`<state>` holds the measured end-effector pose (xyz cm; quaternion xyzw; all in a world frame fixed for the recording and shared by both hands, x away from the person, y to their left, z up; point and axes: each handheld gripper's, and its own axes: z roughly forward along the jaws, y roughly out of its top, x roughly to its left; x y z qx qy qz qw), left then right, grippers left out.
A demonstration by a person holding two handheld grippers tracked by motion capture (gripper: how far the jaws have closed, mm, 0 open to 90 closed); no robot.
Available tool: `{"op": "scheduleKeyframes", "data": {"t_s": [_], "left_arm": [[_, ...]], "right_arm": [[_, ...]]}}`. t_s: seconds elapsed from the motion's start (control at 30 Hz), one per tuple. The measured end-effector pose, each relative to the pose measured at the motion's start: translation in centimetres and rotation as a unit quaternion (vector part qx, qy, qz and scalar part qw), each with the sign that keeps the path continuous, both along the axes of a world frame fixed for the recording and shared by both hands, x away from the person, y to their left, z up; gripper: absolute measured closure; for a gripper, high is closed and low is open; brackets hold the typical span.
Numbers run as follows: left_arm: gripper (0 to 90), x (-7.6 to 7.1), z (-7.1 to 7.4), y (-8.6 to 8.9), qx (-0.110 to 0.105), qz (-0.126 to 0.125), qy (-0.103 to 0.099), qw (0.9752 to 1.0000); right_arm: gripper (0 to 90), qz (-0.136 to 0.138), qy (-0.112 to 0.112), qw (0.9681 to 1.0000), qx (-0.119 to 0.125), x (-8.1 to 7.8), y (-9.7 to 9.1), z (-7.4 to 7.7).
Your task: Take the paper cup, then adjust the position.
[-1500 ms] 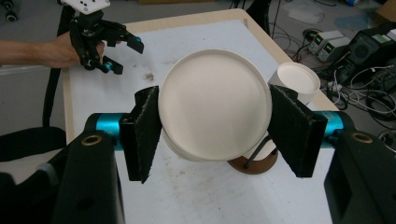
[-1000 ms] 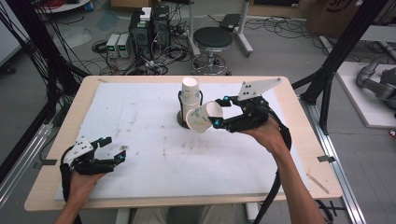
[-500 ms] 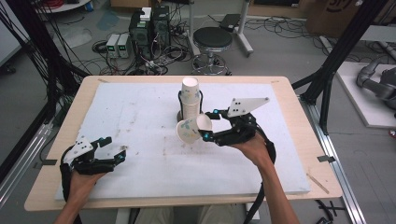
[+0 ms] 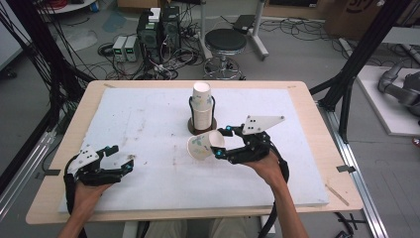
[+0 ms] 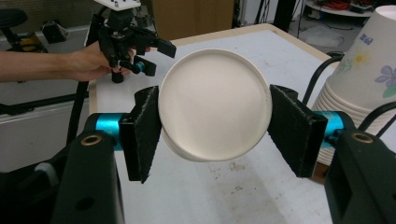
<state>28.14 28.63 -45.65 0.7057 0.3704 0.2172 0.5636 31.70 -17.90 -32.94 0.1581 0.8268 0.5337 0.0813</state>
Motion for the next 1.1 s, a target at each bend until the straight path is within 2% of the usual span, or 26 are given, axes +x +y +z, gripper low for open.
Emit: {"op": "scheduleKeyframes", "data": {"t_s": [0.27,0.87,1.1], "left_arm": [[13.9,-0.02,0.0,-0.05,0.001,0.0,-0.002,1.0],[13.9,0.0,0.01,0.01,0.001,0.001,0.0,1.0],[13.9,-0.05,-0.02,0.04,-0.006,0.001,-0.002,1.0]], "right_arm": [[37.8,-0.005,0.0,1.0,0.002,-0.04,-0.59,-0.21],[37.8,-0.002,0.0,1.0,0.007,-0.02,-0.69,-0.19],[37.8,-0.003,-0.004,1.0,0.008,0.33,-0.76,-0.09]]}}
